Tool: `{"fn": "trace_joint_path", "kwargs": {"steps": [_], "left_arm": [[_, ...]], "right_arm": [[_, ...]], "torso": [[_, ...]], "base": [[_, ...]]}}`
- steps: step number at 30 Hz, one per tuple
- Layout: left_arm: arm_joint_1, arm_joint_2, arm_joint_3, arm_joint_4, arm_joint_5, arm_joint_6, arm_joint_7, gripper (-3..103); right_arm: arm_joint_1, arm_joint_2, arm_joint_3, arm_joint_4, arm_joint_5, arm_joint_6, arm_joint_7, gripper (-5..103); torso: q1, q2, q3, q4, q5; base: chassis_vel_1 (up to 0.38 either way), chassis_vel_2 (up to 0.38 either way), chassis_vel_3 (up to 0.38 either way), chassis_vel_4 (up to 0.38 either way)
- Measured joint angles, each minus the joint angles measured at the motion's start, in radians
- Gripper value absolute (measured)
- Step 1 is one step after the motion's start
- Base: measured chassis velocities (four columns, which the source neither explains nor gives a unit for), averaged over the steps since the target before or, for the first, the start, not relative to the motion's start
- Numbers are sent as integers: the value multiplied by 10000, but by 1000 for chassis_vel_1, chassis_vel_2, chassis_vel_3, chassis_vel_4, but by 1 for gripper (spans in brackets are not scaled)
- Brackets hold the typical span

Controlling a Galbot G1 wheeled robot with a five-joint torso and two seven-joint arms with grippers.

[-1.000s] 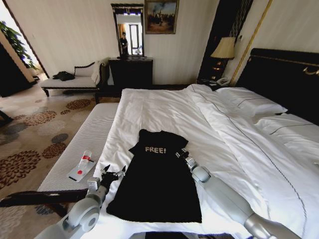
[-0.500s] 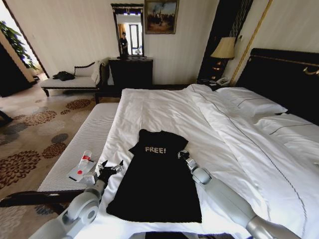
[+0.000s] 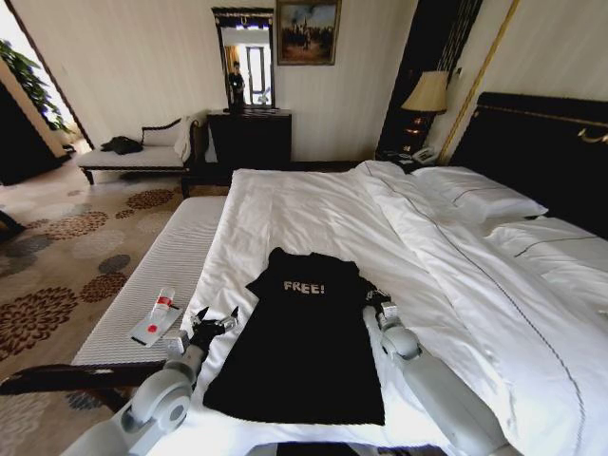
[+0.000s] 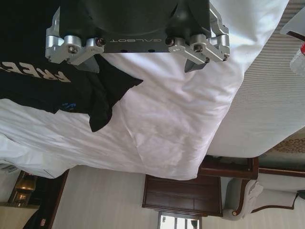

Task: Fold the clothes on the bed.

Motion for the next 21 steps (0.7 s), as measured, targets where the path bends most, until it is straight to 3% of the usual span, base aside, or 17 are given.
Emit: {"fn": "trace_joint_path", "kwargs": {"steps": [5,9,13,15,16,19,21], "left_arm": [[71,24,-36,-143,26,-16,0,100],[187,54,-138,-216,42,-31,-2,100],[343,35,-206,-236,130,-62,-1,100],[423,-8,-218,-247,198,-77,1,100],[423,-8,-218,-247,198,-77,1,100],[407,-17,-191,-201,229,-81,4,100],[385,-17,-171,-174,230,-82,4,100]], "right_arm": [[-23,200,71,-52,134,239,-55,-1],[48,109,34,67,100,505,-251,15],[89,-31,6,337,-147,619,-234,20],[71,-313,9,775,-458,692,-259,36],[71,-313,9,775,-458,692,-259,36],[106,-701,-153,1147,-980,796,-648,52],[261,-899,-384,1178,-1438,988,-1012,58]], "torso": [[0,0,0,-1,-2],[0,0,0,-1,-2],[0,0,0,2,-1],[0,0,0,1,-3],[0,0,0,1,-3],[0,1,0,-2,-3],[0,0,0,-3,-3]], "base": [[0,0,0,0],[0,0,0,0],[0,0,0,0],[0,0,0,0],[0,0,0,0],[0,0,0,0],[0,0,0,0]]}}
